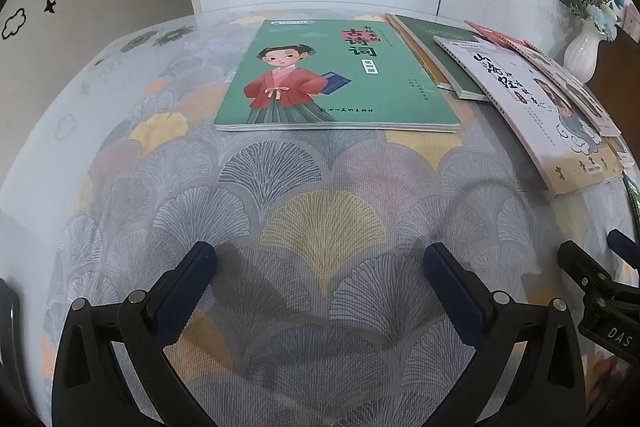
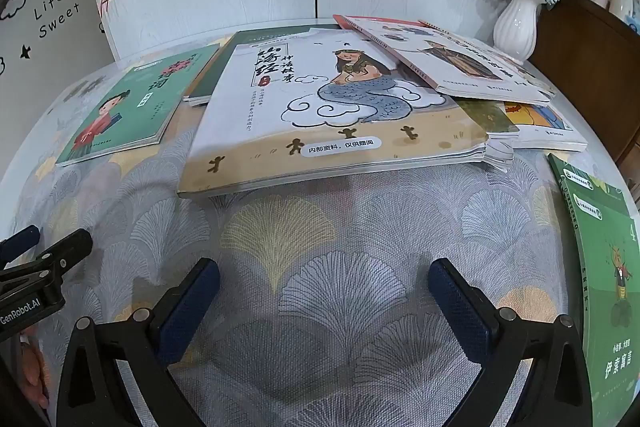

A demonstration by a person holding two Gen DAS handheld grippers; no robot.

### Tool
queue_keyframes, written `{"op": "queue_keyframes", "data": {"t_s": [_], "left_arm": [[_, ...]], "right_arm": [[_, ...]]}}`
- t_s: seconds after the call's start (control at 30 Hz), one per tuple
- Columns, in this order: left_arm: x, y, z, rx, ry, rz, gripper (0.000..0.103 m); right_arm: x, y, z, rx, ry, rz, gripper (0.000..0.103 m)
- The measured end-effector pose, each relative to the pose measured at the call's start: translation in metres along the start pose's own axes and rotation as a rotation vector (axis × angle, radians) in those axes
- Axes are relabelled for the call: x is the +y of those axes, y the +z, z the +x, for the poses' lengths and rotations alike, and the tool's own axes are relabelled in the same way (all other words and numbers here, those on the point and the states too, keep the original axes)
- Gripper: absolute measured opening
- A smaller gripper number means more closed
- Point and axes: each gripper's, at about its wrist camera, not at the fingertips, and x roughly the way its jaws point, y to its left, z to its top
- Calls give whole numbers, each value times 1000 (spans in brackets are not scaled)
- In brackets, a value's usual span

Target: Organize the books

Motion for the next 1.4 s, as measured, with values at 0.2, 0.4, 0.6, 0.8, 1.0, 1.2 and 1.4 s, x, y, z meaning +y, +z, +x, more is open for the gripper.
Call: {"op": "queue_keyframes", "data": {"t_s": [0.2, 0.4, 0.6, 0.8, 1.0, 1.2, 1.4], "left_arm": [[0, 0, 0, 5, -3, 7, 103], [-1, 0, 0, 6, -7, 14, 103], [0, 3, -1, 6, -10, 12, 103], [1, 1, -1, 6, -10, 12, 103], [1, 2, 0, 5, -8, 12, 103], [1, 2, 0, 5, -8, 12, 103], [1, 1, 0, 5, -8, 12, 103]], "right_arm": [[0, 0, 0, 0, 5, 4, 103], [0, 0, 0, 0, 5, 4, 103], [0, 0, 0, 0, 5, 4, 103], [0, 0, 0, 0, 5, 4, 103], [0, 0, 0, 0, 5, 4, 103], [0, 0, 0, 0, 5, 4, 103], [0, 0, 0, 0, 5, 4, 103]]}}
